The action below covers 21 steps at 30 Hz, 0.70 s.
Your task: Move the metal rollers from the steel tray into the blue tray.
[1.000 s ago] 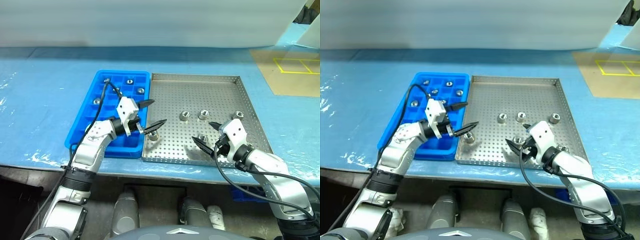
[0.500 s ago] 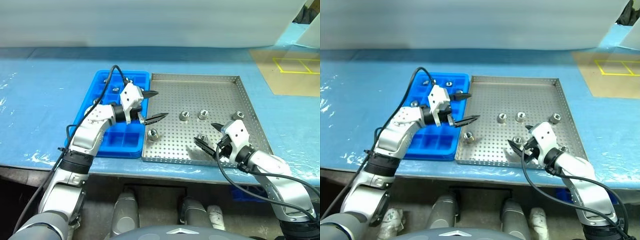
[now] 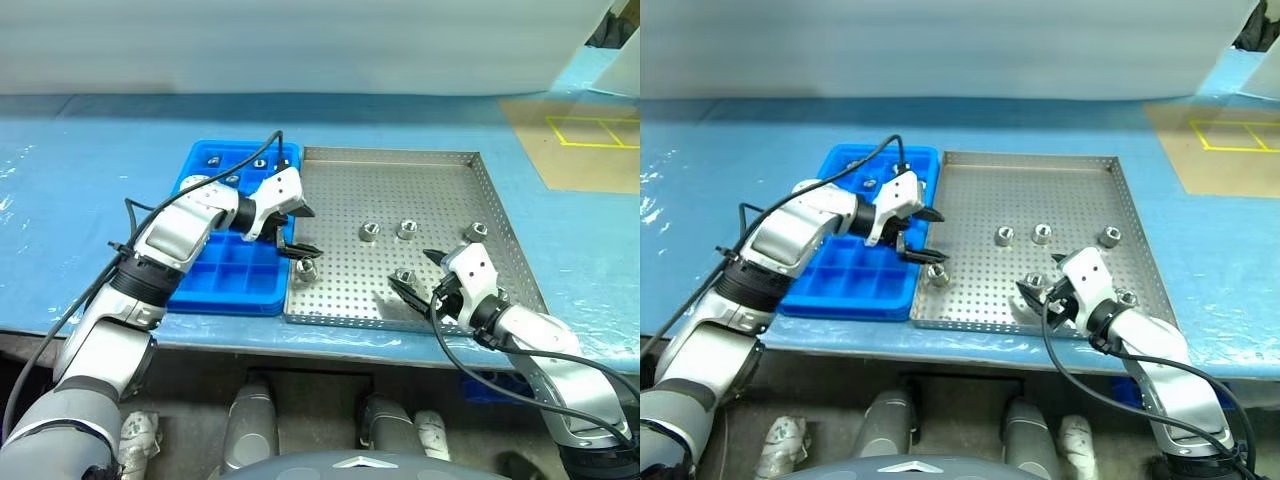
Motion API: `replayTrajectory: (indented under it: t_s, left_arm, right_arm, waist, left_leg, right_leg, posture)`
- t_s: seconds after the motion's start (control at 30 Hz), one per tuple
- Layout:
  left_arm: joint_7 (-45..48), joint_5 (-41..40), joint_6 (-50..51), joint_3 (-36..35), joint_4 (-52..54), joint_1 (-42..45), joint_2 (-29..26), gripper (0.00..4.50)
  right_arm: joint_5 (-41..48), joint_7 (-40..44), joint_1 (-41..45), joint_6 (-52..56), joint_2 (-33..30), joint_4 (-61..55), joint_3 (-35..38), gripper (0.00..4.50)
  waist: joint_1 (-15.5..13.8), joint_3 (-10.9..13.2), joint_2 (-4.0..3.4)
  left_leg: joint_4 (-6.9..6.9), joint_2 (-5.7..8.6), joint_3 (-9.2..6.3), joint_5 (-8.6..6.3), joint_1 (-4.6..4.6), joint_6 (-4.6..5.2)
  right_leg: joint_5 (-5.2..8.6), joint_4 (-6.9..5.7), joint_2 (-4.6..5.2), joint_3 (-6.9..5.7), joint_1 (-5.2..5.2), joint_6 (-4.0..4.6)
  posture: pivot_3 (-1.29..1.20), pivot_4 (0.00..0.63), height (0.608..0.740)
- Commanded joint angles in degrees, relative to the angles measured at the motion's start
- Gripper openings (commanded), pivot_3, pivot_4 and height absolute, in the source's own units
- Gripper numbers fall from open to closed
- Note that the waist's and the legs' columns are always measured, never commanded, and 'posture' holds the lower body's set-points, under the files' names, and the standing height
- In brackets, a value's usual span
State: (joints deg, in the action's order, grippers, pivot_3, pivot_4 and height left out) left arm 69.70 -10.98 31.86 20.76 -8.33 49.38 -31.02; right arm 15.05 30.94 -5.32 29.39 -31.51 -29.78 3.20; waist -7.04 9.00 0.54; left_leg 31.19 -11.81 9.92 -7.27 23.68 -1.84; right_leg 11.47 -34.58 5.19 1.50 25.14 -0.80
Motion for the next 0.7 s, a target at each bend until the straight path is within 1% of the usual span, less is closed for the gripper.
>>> replayTrajectory:
  t_s: [0.03, 0.33, 0.47, 0.6, 0.7]
  left_arm:
    - [2.2, 2.72, -1.76, 2.7, -0.53, 2.22, -0.46, 4.5]
    - [8.16, 8.03, -4.72, 8.1, -3.27, 4.8, -0.78, 4.5]
    - [7.41, 13.28, -10.64, 10.55, -6.97, 5.24, -0.62, 4.5]
    - [9.09, 14.25, -12.21, 10.71, -7.6, 5.48, 0.06, 4.5]
    - [9.14, 15.41, -13.1, 11.1, -7.69, 5.61, 0.75, 4.5]
  right_arm:
    - [-0.1, -0.56, 0.11, -0.81, 0.28, -2.56, 0.02, 4.47]
    - [-0.46, -1.5, -0.37, -0.74, 1.01, -2.94, -0.57, 4.47]
    - [-0.69, -2.13, -0.84, -0.71, 1.6, -3.34, -0.83, 4.47]
    - [-0.9, -2.54, -1.44, -0.89, 1.98, -3.57, -0.94, 4.47]
    - [-0.99, -2.8, -1.57, -0.92, 2.16, -3.66, -1.08, 4.47]
  waist:
    - [0.05, 0.0, 0.0]
    - [0.03, 0.0, 0.0]
    - [0.11, 0.0, 0.0]
    - [0.11, 0.0, 0.0]
    - [0.13, 0.0, 0.0]
  left_leg:
    - [0.0, 0.0, 0.0, 0.0, -0.02, 0.0]
    - [-0.02, -0.01, 0.0, 0.0, 0.0, 0.0]
    - [-0.02, -0.01, 0.0, 0.0, -0.02, 0.0]
    - [-0.02, -0.02, 0.0, 0.0, 0.0, 0.0]
    - [-0.03, -0.02, 0.0, 0.0, -0.01, 0.0]
  right_leg:
    - [0.0, 0.0, 0.0, 0.0, -0.01, 0.0]
    - [0.0, 0.02, 0.0, 0.0, -0.01, 0.02]
    - [0.06, 0.01, -0.01, 0.0, -0.01, -0.08]
    - [0.11, 0.03, -0.01, 0.01, -0.01, -0.17]
    - [0.01, 0.03, -0.01, 0.0, 0.0, 0.01]
  posture:
    - [0.04, 0.15, 0.74]
    - [0.02, 0.15, 0.74]
    - [0.01, 0.15, 0.74]
    - [0.0, 0.15, 0.74]
    - [0.0, 0.15, 0.74]
